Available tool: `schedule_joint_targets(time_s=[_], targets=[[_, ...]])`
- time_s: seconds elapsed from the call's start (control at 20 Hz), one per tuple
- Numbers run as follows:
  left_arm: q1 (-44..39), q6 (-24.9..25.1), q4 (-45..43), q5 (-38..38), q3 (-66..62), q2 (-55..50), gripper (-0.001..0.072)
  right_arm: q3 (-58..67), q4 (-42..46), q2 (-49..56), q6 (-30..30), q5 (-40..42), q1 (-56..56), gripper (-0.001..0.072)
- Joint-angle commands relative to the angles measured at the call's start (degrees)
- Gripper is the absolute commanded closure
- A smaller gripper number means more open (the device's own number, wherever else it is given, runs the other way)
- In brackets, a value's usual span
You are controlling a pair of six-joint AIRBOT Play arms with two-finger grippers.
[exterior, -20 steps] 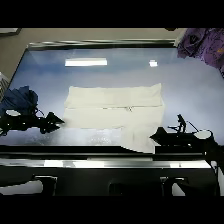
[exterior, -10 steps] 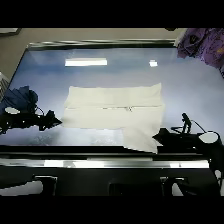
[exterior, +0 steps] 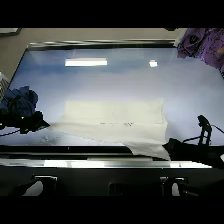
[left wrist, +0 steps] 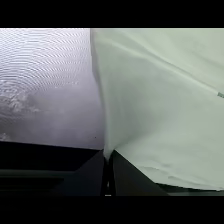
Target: Fold the clothes and pants, and hang the long-sleeved shirts on hangers.
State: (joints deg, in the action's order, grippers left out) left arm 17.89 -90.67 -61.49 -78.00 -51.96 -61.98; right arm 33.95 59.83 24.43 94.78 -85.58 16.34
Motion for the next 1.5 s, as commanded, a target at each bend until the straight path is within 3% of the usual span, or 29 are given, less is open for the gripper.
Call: schedule_joint_targets(time_s=[0.0, 0.15, 0.4, 0.55, 1.0, 1.2, 1.4, 1.45], targets=[[-2.0, -2.6, -3.5, -1.0, -0.1, 4.3, 0.0695, 2.0, 2.0, -4.0, 2.5, -4.1, -0.1, 0.0687], [-4.5, -2.6, -3.5, 3.5, -0.1, 2.4, 0.0695, 3.8, 1.6, 2.4, -0.6, 2.1, -0.1, 0.0687], [-7.1, -4.0, -3.0, 14.0, -0.1, -3.8, 0.0695, 7.8, -3.9, 22.4, -8.5, 18.0, -0.1, 0.0687], [-8.4, -3.9, -2.4, 19.3, -0.2, -8.1, 0.0695, 13.1, -7.9, 34.1, -13.0, 21.9, -0.1, 0.0687], [-10.8, -1.0, -2.1, 23.9, -11.1, -22.5, 0.0695, 24.9, -7.1, 52.5, -14.1, 28.3, -4.0, 0.0686], [-11.3, -1.5, -2.1, 23.8, -16.5, -28.7, 0.0695, 26.1, -1.6, 55.8, -8.6, 34.1, -6.7, 0.0686], [-11.3, -1.4, 0.0, 23.9, -18.4, -32.5, 0.0693, 26.1, -2.1, 59.2, -8.6, 34.4, -6.7, 0.0682], [-11.3, -1.2, 1.7, 23.9, -18.4, -33.1, 0.0689, 26.1, -2.9, 59.8, -8.6, 33.9, -6.7, 0.0629]])
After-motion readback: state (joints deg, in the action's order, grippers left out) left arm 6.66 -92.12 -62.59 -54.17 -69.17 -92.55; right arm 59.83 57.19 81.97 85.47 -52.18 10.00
